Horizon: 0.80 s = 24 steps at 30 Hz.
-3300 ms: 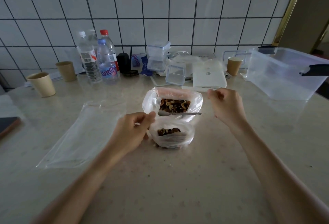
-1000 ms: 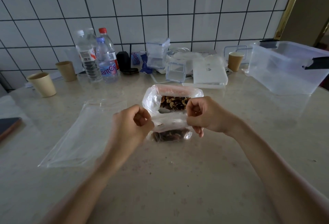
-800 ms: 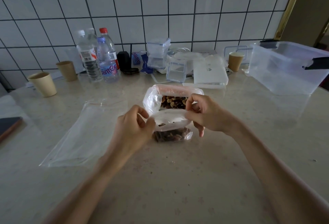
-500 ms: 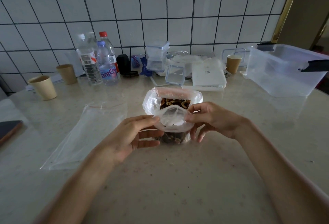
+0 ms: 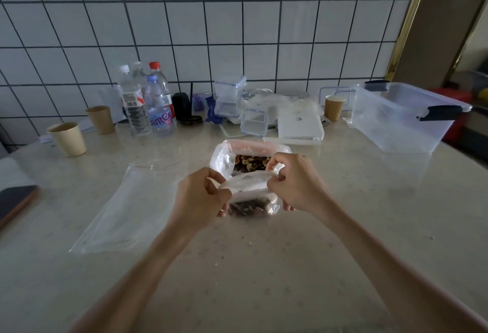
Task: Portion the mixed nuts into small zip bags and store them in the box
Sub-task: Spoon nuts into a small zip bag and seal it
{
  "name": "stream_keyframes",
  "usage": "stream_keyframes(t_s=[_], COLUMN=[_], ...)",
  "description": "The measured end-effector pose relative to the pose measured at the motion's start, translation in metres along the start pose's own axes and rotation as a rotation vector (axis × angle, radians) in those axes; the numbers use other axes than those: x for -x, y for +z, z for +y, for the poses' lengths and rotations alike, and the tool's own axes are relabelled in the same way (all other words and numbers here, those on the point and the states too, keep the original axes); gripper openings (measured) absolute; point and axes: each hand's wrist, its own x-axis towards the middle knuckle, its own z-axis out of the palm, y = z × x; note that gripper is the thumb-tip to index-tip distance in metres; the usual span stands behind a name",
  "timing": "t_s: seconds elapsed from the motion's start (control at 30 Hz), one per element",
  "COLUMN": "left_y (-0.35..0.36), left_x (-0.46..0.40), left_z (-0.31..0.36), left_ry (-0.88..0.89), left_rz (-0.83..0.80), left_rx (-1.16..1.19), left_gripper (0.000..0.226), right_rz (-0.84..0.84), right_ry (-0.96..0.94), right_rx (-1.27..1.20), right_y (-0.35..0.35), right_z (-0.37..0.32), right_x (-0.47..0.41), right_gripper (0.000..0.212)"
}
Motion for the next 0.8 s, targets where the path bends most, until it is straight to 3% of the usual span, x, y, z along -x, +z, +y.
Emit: stream_keyframes(t_s=[0.07, 0.13, 0.27, 0.33, 0.47, 0.7, 0.8], left_y=[0.001, -0.002, -0.011, -0.016, -0.022, -0.026, -0.027], left_x=[0.002, 0.003, 0.003, 0.003, 0.002, -0.001, -0.004], left_z=[0.005, 0.011, 0.015, 0.017, 0.025, 0.040, 0.048], left_ry=[0.141, 0.195, 0.253, 0.258, 0.061, -0.052, -0.112], left_rz=[0.067, 0.066, 0.050, 0.016, -0.098, -0.162, -0.195], left_rx=[-0.310, -0.440, -0.454, -0.371, 0.055, 0.171, 0.237], left_gripper=[0.018, 0.013, 0.014, 0.021, 0.012, 0.016, 0.022], right_rz=[0.042, 0.039, -0.070, -0.098, -0.084, 0.089, 0.094], right_ry=[-0.066, -0.052, 0.133, 0.192, 0.244, 0.113, 0.086], right_rx=[0.242, 0.323, -0.055, -0.225, -0.405, -0.138, -0.147], right_y=[0.002, 0.003, -0.002, -0.006, -0.007, -0.009, -0.014], right_z=[-0.007, -0.012, -0.012, -0.009, -0.008, -0.015, -0.020], right_x=[0.006, 0.009, 0.009, 0.010, 0.012, 0.011, 0.008], right_gripper=[0.020, 0.017, 0.010, 0.012, 0.012, 0.008, 0.012])
